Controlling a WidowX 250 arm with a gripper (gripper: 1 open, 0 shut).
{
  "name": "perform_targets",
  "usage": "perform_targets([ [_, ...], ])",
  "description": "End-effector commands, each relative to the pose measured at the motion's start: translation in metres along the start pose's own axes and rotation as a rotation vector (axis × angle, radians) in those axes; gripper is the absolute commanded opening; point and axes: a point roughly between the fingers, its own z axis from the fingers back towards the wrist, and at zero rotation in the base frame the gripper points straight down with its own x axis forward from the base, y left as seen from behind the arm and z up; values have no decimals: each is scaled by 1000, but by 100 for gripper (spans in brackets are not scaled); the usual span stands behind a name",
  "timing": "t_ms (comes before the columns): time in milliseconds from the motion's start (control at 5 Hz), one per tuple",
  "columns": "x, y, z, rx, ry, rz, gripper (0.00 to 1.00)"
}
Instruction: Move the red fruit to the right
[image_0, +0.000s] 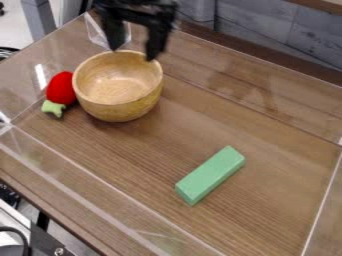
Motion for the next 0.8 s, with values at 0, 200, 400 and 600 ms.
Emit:
perform_targets([
  [0, -14, 51, 7, 11, -61, 49, 100],
  [200, -23, 103, -6, 3, -69, 97, 100],
  [400, -20, 118, -19, -7, -58, 54, 100],
  [600, -14, 121, -29, -4, -43, -12, 100],
])
